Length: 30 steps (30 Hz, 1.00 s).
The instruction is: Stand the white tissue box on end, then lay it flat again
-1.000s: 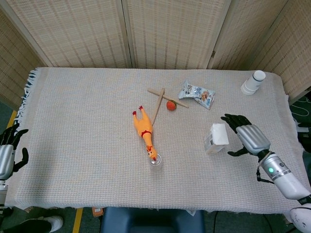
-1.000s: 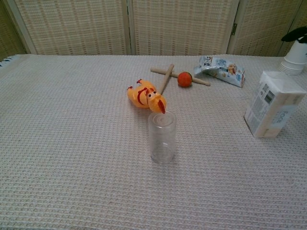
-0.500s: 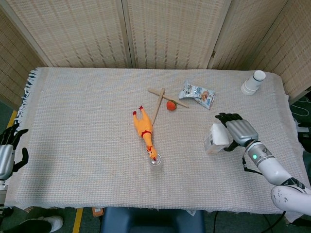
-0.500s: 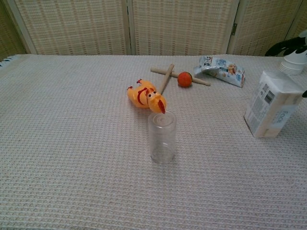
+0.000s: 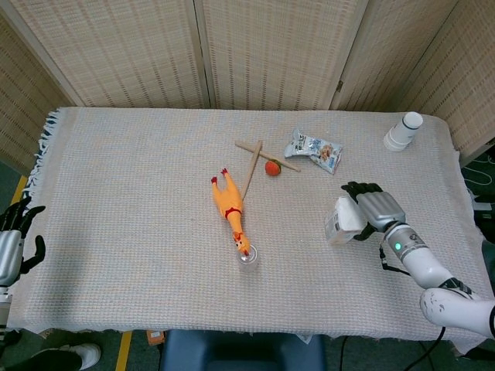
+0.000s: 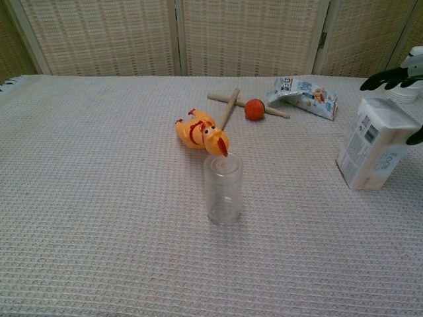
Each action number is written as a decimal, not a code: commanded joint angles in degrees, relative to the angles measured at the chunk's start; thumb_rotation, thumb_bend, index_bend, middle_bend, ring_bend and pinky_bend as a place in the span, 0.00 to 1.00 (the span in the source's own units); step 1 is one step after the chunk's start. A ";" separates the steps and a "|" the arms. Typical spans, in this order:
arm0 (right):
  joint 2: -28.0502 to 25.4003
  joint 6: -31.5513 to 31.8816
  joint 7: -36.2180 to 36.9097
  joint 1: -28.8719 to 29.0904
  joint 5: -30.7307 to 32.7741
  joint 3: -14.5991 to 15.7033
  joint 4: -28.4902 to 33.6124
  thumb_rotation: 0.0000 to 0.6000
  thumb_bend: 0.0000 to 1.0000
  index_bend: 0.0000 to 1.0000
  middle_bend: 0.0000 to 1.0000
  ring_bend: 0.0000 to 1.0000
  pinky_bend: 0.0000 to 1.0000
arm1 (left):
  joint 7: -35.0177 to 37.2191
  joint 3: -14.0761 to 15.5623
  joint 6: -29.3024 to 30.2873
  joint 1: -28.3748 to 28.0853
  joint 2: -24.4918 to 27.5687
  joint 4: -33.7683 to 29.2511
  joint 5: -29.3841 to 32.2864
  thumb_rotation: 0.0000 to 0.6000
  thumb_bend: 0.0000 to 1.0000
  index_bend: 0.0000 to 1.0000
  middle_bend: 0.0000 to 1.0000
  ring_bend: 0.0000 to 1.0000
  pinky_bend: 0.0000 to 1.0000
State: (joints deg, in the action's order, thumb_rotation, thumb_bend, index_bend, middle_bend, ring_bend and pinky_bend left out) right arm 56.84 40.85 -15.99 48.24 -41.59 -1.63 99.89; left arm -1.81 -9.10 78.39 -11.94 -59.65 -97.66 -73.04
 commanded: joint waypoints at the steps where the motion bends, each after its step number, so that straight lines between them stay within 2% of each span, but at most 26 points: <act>1: 0.61 -0.02 0.15 0.16 -0.05 -0.16 -0.44 1.00 0.06 0.02 0.04 0.00 0.00 | 0.04 0.02 -0.03 -0.01 -0.02 0.08 -0.04 1.00 0.63 0.17 0.00 0.00 0.13; 10: 2.00 0.61 -0.13 0.57 0.26 -0.28 -1.26 1.00 0.06 0.11 0.16 0.00 0.00 | 0.31 -0.01 -0.10 -0.05 -0.09 0.42 -0.09 1.00 0.63 0.17 0.00 0.00 0.13; 28: 2.68 1.95 -0.49 0.28 -0.54 -0.33 -1.38 1.00 0.07 0.23 0.23 0.02 0.00 | 0.24 -0.01 -0.28 -0.13 -0.16 0.56 -0.01 1.00 0.63 0.17 0.00 0.00 0.13; 30: 2.79 2.44 -0.65 0.16 -0.70 -0.36 -1.45 1.00 0.09 0.24 0.25 0.04 0.00 | 0.27 -0.01 -0.34 -0.13 -0.14 0.60 0.06 1.00 0.63 0.17 0.00 0.00 0.13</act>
State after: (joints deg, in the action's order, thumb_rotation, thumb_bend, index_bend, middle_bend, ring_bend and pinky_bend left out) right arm 59.57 43.10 -16.56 48.47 -42.20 -1.97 98.48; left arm -1.55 -9.11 78.04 -12.07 -59.79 -97.07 -73.00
